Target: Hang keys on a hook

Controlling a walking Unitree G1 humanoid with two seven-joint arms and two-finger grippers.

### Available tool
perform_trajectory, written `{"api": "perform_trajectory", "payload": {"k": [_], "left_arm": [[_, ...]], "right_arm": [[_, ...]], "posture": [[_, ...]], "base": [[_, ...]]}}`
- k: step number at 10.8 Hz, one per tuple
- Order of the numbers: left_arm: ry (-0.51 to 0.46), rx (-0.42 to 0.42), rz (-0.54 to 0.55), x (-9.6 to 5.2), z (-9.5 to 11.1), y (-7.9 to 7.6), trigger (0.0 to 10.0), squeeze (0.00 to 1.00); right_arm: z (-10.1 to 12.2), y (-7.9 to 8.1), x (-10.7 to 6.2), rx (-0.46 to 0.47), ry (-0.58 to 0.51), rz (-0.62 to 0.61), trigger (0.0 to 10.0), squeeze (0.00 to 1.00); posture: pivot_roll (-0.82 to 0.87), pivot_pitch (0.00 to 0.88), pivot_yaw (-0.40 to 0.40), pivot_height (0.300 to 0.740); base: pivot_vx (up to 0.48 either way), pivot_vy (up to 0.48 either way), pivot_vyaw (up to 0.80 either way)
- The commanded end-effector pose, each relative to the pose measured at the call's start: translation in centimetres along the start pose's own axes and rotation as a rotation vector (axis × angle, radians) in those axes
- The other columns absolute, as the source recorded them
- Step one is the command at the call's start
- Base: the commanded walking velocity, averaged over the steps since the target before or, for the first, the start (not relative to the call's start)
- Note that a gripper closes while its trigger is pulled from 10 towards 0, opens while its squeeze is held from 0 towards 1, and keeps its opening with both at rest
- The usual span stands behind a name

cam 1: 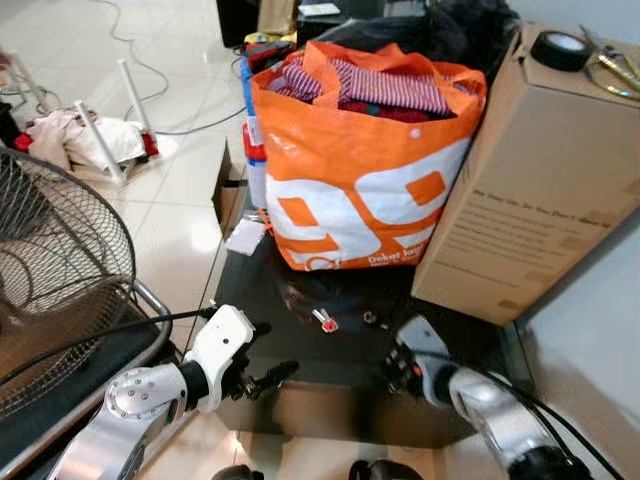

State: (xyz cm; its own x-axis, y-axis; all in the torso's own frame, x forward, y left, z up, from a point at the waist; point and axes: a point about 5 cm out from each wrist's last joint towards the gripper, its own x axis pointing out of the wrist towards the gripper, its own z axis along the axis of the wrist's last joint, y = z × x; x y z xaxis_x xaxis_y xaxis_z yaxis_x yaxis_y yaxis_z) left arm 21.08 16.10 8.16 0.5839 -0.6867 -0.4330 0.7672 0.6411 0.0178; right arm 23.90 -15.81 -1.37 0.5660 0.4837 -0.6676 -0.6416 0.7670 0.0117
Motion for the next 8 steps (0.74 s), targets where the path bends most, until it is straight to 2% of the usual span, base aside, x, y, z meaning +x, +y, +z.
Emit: {"api": "perform_trajectory", "payload": {"k": [1, 2, 5, 6, 7, 8], "left_arm": [[0.011, 0.001, 0.004, 0.0, -0.3, 0.0, 10.0, 0.0], [0.012, -0.002, 0.003, 0.0, -0.4, 0.1, 10.0, 0.0], [0.016, -0.008, -0.014, 0.0, -0.4, 0.0, 10.0, 0.0], [0.023, -0.012, -0.025, 0.0, -0.5, 0.0, 10.0, 0.0], [0.052, -0.019, -0.051, -0.2, -0.8, -0.1, 10.0, 0.0], [0.066, -0.021, -0.072, -0.3, -0.9, -0.2, 10.0, 0.0]], "right_arm": [[-0.5, 0.1, -0.3, 0.004, 0.038, 0.016, 10.0, 0.0], [-0.6, 0.3, -0.7, 0.056, 0.039, 0.046, 10.0, 0.0], [0.0, 0.5, -1.4, 0.099, 0.013, 0.071, 10.0, 0.0], [0.1, 0.5, -1.5, 0.115, 0.011, 0.08, 10.0, 0.3], [0.1, 0.4, -1.4, 0.098, 0.022, 0.069, 10.0, 1.0], [-0.3, 0.3, -1.1, 0.066, 0.046, 0.042, 10.0, 1.0]], "posture": [[-0.08, 0.057, -0.036, 0.74], [-0.08, 0.054, -0.037, 0.74], [-0.09, 0.047, -0.039, 0.74], [-0.09, 0.046, -0.039, 0.74], [-0.09, 0.043, -0.038, 0.74], [-0.09, 0.043, -0.037, 0.74]], "base": [[0.0, 0.0, 0.0], [0.0, 0.0, 0.0], [0.0, 0.0, 0.0], [0.0, 0.0, 0.0], [0.0, 0.0, 0.0], [0.0, 0.0, 0.0]]}}
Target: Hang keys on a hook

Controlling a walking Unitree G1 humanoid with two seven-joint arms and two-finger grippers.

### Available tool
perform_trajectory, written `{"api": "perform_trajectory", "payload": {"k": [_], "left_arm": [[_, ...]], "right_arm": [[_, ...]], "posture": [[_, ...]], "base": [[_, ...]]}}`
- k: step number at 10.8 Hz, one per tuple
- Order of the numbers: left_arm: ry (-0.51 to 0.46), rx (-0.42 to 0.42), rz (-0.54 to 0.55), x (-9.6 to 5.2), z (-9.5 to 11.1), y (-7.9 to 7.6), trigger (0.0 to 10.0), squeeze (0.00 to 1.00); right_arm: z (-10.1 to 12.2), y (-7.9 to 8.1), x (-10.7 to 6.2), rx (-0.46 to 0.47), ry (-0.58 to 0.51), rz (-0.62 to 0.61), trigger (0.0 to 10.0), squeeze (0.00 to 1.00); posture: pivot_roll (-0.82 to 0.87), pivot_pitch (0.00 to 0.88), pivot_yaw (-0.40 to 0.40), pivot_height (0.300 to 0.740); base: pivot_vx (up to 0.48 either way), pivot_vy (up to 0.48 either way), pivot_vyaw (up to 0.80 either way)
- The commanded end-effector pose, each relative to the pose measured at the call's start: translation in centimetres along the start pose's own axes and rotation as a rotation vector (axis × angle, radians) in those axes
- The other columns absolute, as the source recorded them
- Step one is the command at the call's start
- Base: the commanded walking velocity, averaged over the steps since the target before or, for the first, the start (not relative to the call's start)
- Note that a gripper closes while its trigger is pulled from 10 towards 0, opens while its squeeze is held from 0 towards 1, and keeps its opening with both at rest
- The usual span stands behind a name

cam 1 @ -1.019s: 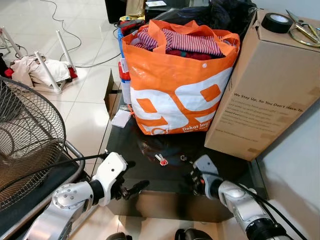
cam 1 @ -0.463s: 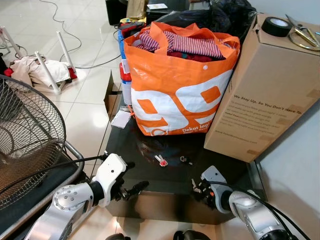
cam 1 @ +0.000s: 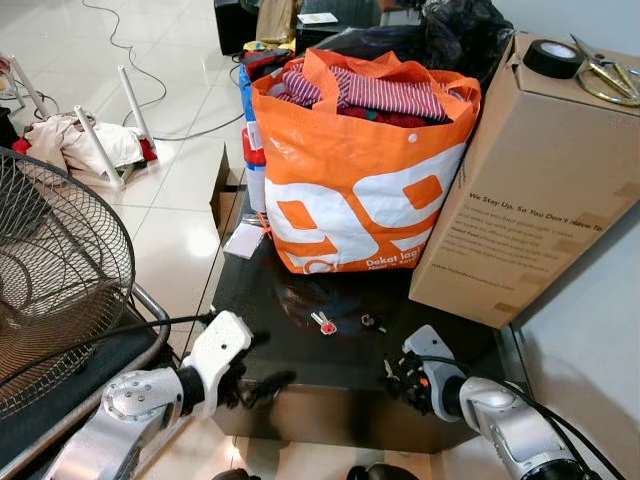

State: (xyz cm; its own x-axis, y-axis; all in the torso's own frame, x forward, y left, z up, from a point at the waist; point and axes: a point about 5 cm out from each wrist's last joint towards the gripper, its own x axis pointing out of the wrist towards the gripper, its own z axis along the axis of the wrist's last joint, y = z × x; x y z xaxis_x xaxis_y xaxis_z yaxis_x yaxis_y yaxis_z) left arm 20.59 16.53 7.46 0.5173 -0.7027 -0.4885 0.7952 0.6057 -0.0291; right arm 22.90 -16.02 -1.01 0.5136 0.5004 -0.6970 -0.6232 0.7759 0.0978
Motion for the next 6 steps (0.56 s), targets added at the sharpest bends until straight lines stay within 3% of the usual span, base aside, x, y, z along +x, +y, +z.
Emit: {"api": "perform_trajectory", "payload": {"k": [1, 6], "left_arm": [[0.004, 0.002, -0.015, 0.0, 0.1, 0.0, 10.0, 0.0], [0.004, 0.011, -0.021, 0.2, 0.3, 0.1, 10.0, 0.0]], "right_arm": [[-0.4, 0.0, 0.2, -0.023, 0.027, -0.018, 10.0, 0.0], [-2.6, -0.8, 1.6, -0.049, 0.103, -0.097, 10.0, 0.0]], "posture": [[-0.09, 0.043, -0.036, 0.74], [-0.09, 0.038, -0.034, 0.74]], "base": [[0.0, 0.0, 0.0], [0.0, 0.0, 0.0]]}}
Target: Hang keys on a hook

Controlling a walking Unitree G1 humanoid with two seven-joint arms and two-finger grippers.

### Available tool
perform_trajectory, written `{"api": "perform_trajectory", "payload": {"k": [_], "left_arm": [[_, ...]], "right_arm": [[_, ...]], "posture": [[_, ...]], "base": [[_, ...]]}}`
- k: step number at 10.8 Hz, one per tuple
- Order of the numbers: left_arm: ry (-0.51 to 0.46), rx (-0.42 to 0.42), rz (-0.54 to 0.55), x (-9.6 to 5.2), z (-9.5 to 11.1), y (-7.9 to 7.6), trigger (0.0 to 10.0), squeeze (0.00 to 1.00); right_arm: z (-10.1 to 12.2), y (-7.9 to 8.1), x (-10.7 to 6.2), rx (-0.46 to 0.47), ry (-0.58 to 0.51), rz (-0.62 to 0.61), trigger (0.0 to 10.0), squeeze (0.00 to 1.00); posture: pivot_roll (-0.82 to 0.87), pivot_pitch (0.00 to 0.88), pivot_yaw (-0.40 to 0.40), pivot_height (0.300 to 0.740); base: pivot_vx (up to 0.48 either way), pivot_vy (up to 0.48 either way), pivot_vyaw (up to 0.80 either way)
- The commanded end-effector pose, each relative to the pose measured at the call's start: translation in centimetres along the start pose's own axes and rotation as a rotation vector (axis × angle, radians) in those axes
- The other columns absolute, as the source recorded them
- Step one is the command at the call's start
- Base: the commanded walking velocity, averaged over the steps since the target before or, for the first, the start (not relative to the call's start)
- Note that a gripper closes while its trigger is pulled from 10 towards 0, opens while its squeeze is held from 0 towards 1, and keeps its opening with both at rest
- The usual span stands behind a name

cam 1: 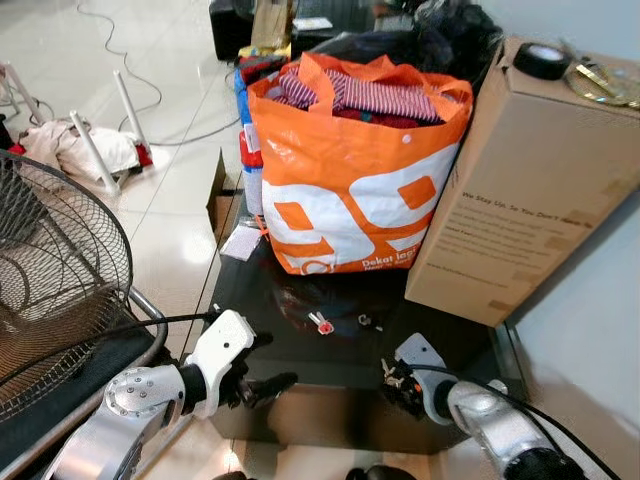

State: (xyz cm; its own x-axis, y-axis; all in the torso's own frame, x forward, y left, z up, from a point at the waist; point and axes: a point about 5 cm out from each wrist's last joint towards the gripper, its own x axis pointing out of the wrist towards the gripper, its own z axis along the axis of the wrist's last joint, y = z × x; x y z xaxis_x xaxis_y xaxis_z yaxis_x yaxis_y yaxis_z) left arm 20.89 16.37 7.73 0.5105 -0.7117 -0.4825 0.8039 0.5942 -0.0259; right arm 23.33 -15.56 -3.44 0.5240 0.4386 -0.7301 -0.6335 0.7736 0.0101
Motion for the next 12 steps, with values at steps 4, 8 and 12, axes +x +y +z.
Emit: {"api": "perform_trajectory", "payload": {"k": [4, 8, 12], "left_arm": [[0.008, 0.006, -0.009, 0.0, 0.0, -0.1, 10.0, 0.0], [0.004, 0.004, -0.007, 0.1, 0.0, -0.2, 10.0, 0.0], [0.0, 0.001, -0.005, 0.1, 0.0, -0.3, 10.0, 0.0]], "right_arm": [[-0.1, 0.1, 0.8, -0.017, 0.039, -0.04, 6.2, 0.0], [0.7, -0.2, 0.8, -0.023, 0.002, -0.037, 3.5, 0.0], [2.0, 0.9, 1.1, -0.035, -0.038, -0.024, 1.9, 0.0]], "posture": [[-0.08, 0.029, -0.039, 0.74], [-0.08, 0.019, -0.044, 0.74], [-0.09, 0.026, -0.048, 0.74]], "base": [[0.0, 0.0, 0.0], [0.0, 0.0, 0.0], [0.0, 0.0, 0.0]]}}
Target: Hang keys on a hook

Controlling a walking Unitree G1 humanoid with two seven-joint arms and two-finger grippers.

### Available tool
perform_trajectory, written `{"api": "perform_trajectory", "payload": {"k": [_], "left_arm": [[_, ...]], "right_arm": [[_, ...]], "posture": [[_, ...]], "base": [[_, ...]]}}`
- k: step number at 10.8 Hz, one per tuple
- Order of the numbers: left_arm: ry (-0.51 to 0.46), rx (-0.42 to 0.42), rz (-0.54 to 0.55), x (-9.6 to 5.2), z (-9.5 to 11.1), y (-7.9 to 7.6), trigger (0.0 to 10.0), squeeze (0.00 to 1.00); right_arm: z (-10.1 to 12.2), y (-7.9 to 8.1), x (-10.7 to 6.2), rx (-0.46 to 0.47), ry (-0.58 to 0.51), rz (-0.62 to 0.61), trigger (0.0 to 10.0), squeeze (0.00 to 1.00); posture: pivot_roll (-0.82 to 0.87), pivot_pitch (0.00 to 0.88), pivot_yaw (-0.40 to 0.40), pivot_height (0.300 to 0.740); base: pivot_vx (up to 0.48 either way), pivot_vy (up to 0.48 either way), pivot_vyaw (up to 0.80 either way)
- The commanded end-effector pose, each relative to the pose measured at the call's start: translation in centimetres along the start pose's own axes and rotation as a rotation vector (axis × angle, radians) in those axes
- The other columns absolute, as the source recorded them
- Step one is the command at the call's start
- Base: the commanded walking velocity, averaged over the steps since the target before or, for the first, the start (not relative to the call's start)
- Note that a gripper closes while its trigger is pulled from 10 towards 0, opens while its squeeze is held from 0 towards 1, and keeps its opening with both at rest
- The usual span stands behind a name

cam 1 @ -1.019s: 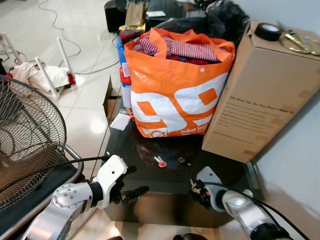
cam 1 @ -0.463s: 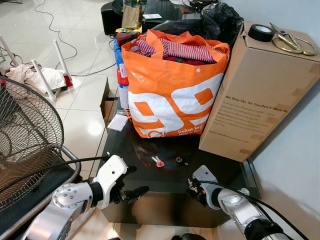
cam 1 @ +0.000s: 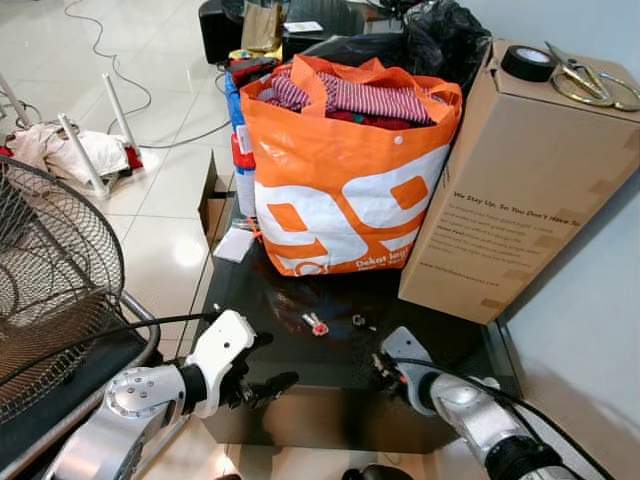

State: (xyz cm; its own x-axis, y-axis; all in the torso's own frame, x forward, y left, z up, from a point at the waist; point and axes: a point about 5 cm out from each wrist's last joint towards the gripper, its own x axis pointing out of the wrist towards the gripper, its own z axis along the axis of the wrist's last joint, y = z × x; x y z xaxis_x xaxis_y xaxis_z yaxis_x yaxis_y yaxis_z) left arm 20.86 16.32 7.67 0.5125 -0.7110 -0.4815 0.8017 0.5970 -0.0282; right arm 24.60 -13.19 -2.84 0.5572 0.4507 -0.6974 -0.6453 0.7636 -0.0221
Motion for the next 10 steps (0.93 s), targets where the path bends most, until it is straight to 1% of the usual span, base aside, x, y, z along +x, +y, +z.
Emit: {"api": "perform_trajectory", "payload": {"k": [1, 3, 4, 5, 6, 7, 8, 9, 10], "left_arm": [[0.002, 0.005, -0.005, 0.1, 0.0, -0.2, 10.0, 0.0], [0.001, 0.006, -0.002, 0.1, 0.1, -0.2, 10.0, 0.0], [0.0, 0.005, 0.0, 0.1, 0.1, -0.2, 10.0, 0.0], [-0.001, 0.005, 0.001, 0.2, 0.1, -0.2, 10.0, 0.0], [-0.002, 0.005, 0.004, 0.2, 0.1, -0.2, 10.0, 0.0], [-0.002, 0.005, 0.005, 0.2, 0.0, -0.2, 10.0, 0.0], [-0.001, 0.004, 0.005, 0.2, -0.1, -0.3, 10.0, 0.0], [-0.002, 0.002, 0.003, 0.3, -0.1, -0.3, 10.0, 0.0], [-0.002, 0.0, 0.002, 0.3, -0.1, -0.4, 10.0, 0.0]], "right_arm": [[0.3, -0.4, -0.2, -0.004, -0.007, -0.018, 1.6, 0.0], [1.1, -1.0, -0.6, -0.012, -0.034, -0.031, 1.6, 0.0], [2.0, -1.2, -0.7, -0.016, -0.061, -0.053, 1.4, 0.0], [2.8, -1.4, -0.7, -0.015, -0.082, -0.066, 0.9, 0.0], [4.0, -1.7, -0.9, -0.006, -0.121, -0.088, 0.0, 0.0], [4.0, -1.7, -1.0, -0.006, -0.124, -0.073, 7.1, 0.0], [3.3, -1.7, -1.3, 0.0, -0.106, -0.043, 10.0, 0.87], [2.1, -1.5, -1.9, 0.015, -0.059, 0.029, 10.0, 1.0], [1.4, -1.3, -2.2, 0.011, -0.03, 0.056, 10.0, 1.0]], "posture": [[-0.09, 0.028, -0.049, 0.74], [-0.09, 0.031, -0.051, 0.74], [-0.09, 0.031, -0.052, 0.74], [-0.09, 0.03, -0.053, 0.74], [-0.09, 0.029, -0.055, 0.74], [-0.09, 0.03, -0.059, 0.74], [-0.09, 0.029, -0.061, 0.74], [-0.1, 0.031, -0.063, 0.74], [-0.1, 0.031, -0.063, 0.74]], "base": [[0.0, 0.0, 0.0], [0.0, 0.0, 0.0], [0.0, 0.0, 0.0], [0.0, 0.0, 0.0], [0.0, 0.0, 0.0], [0.0, 0.0, 0.0], [0.0, 0.0, 0.0], [0.0, 0.0, 0.0], [0.0, 0.0, 0.0]]}}
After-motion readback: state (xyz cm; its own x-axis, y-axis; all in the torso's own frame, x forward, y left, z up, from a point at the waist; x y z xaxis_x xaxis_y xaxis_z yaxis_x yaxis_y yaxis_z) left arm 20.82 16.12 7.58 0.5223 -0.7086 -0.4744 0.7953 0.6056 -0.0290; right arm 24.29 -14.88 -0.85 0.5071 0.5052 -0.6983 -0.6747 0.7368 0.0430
